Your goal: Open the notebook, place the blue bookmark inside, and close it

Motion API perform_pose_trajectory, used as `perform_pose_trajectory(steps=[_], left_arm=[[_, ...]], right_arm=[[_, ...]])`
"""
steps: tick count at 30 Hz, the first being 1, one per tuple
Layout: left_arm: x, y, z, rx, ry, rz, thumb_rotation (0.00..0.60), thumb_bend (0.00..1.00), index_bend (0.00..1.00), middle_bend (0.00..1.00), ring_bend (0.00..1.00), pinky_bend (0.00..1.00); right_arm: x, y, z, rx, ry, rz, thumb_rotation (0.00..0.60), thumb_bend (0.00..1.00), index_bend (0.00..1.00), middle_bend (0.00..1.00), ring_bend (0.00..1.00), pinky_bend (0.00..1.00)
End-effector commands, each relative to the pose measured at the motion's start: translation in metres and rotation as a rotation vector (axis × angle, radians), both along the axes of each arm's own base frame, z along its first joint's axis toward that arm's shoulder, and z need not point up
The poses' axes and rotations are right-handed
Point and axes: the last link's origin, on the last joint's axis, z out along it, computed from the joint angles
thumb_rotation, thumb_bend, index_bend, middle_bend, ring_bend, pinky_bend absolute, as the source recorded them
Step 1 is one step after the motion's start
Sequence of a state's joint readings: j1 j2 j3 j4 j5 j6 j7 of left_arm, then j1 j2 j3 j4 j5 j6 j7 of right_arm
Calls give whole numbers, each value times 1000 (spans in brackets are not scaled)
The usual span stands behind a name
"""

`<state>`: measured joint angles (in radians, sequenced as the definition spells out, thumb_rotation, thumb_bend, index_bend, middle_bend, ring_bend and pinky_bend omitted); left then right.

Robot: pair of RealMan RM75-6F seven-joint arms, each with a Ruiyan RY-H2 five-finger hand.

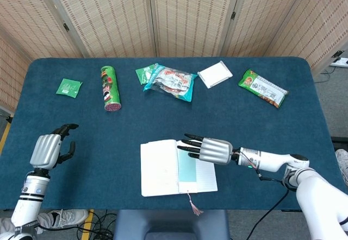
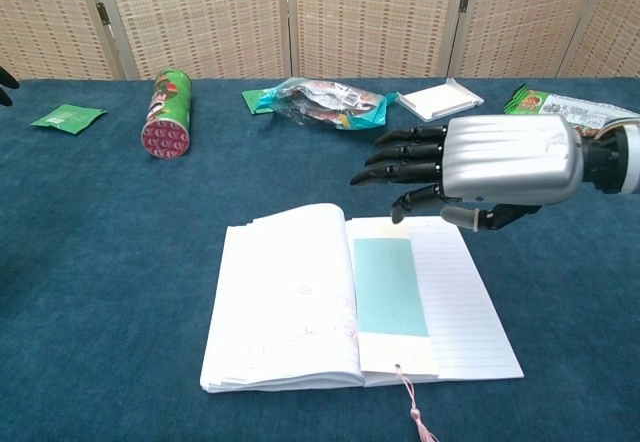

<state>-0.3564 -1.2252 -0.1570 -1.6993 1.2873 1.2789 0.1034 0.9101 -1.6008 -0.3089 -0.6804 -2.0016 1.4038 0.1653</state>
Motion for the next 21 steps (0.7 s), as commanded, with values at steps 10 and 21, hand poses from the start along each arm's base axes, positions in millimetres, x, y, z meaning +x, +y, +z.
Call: perform_pose_trajectory(steps=[10, 21], left_arm=[[-2, -1, 1, 1, -4, 1, 600, 584, 257, 309, 378, 673], [-2, -2, 0, -1, -3, 2, 600, 584, 257, 308, 378, 673]], right_arm=[[-19, 32, -7, -22, -16, -275, 600, 977, 351, 0, 0, 0], [-15, 45, -18, -35, -78, -359, 600, 1000, 351, 0, 0, 0]])
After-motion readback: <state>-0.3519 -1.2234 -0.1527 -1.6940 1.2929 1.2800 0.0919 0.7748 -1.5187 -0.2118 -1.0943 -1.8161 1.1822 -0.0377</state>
